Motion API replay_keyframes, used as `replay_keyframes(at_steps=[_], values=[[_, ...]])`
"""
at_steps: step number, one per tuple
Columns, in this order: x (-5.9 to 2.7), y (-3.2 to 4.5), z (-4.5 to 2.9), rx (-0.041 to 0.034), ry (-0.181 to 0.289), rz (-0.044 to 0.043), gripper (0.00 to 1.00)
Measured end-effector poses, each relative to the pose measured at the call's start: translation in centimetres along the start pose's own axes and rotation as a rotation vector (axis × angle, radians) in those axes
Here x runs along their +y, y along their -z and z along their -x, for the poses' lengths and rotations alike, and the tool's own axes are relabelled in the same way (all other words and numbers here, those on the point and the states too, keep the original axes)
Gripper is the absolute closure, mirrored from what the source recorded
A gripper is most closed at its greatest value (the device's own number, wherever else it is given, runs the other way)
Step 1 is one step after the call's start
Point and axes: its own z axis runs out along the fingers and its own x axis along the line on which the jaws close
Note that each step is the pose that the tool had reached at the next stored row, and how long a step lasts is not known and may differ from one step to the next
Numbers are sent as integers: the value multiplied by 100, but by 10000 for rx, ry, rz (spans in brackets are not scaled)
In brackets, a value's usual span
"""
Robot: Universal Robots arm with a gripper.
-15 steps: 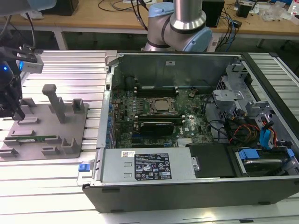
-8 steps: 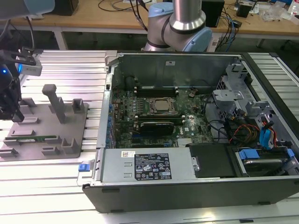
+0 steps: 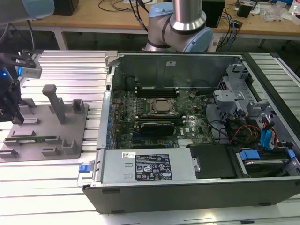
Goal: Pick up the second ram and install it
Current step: 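Pick up the second ram and move it above second insertion slot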
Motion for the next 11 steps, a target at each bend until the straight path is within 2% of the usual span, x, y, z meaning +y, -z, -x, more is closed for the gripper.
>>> replay_keyframes(at_steps=[9,11], values=[[10,-51,-2,-4,0,-1,92],[27,-106,-8,-6,1,0,92]])
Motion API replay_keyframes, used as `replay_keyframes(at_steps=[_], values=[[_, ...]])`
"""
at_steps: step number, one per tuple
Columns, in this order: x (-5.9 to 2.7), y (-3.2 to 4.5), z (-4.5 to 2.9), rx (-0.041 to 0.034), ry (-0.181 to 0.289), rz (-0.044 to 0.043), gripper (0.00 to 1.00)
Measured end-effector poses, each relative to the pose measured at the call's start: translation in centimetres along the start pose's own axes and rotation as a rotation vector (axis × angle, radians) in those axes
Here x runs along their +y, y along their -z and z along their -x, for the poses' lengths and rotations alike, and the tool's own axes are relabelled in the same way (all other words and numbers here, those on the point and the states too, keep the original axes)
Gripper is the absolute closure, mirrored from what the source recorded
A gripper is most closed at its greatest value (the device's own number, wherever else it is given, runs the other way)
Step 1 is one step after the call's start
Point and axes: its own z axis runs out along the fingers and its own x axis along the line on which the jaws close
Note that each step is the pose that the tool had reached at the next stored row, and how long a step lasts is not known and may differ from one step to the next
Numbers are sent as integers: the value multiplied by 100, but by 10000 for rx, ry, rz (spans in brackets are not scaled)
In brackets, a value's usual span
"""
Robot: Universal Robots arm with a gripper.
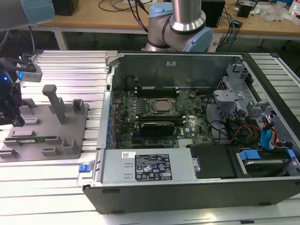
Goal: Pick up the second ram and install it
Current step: 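Pick up the second ram and move it above second insertion slot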
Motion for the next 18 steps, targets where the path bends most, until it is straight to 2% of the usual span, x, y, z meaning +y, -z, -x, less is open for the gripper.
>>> replay_keyframes(at_steps=[3,12,15,18], values=[[3,-86,-36,-1,-1,-1,92],[-3,-250,-108,0,-2,2,92],[-5,-287,-113,0,-1,3,92],[-5,-288,-113,0,0,2,92]])
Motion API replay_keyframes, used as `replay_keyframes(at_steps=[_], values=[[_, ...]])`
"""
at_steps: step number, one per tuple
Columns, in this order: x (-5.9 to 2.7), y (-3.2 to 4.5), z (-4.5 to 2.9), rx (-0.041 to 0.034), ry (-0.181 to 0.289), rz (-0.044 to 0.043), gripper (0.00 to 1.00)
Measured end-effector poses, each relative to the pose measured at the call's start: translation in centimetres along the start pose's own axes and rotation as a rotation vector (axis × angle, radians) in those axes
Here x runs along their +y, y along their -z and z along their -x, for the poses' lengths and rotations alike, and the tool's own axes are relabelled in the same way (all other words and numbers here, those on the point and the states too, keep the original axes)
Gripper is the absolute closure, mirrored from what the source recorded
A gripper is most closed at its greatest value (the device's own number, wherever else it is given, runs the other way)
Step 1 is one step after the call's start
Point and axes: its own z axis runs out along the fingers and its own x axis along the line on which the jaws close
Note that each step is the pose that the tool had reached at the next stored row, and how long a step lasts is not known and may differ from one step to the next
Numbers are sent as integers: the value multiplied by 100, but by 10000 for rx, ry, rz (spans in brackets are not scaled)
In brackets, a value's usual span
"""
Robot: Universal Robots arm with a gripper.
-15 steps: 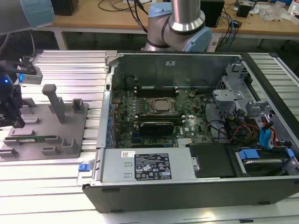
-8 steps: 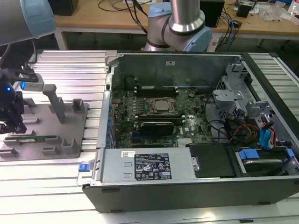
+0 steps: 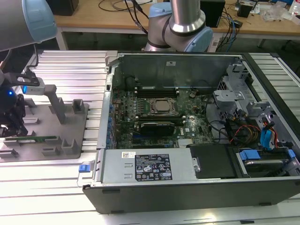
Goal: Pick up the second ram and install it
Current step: 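Pick up the second ram and move it above second insertion slot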
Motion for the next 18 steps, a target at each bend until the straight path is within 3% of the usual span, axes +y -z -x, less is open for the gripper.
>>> replay_keyframes(at_steps=[2,4,5,9,13,18], values=[[0,0,0,0,-1,1,92],[0,0,0,0,0,0,79],[0,-2,0,0,0,0,66],[-3,-71,-2,2,0,0,66],[-9,-190,3,33,71,2,66],[-10,-216,5,43,167,6,66]])
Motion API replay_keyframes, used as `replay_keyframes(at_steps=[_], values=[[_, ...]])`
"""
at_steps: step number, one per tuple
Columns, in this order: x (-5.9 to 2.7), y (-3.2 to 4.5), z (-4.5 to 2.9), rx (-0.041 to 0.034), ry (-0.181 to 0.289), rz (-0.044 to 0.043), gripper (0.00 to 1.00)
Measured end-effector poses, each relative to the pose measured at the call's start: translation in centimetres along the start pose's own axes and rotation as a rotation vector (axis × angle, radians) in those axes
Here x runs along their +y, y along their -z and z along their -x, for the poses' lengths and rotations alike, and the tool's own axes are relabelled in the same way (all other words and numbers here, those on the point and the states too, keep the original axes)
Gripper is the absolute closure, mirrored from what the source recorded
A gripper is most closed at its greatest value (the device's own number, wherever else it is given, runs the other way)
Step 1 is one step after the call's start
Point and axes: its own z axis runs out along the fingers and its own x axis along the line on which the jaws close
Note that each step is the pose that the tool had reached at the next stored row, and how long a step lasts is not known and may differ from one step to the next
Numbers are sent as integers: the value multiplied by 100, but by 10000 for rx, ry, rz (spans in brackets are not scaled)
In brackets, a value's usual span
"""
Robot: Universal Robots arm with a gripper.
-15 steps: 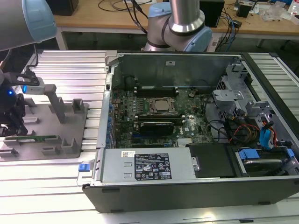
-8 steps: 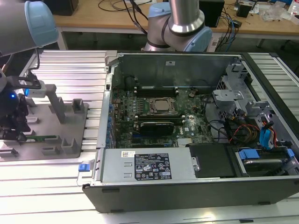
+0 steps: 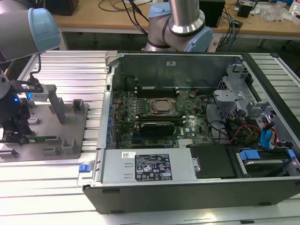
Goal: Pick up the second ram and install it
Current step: 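Pick up the second ram and move it above second insertion slot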
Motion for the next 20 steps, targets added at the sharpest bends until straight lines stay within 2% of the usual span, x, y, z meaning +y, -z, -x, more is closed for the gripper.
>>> replay_keyframes(at_steps=[4,5,6,7,11,12,16,17,20], values=[[0,-1,0,-4,-1,-2,67],[0,-1,0,-7,0,-3,75],[0,-1,0,-8,0,-3,76],[0,-1,0,-9,0,-2,84],[0,0,0,-14,1,-3,84],[1,30,1,-13,0,-2,84],[2,38,1,-14,0,-2,84],[2,39,1,-14,0,-2,91],[2,44,1,-13,0,-2,91]])
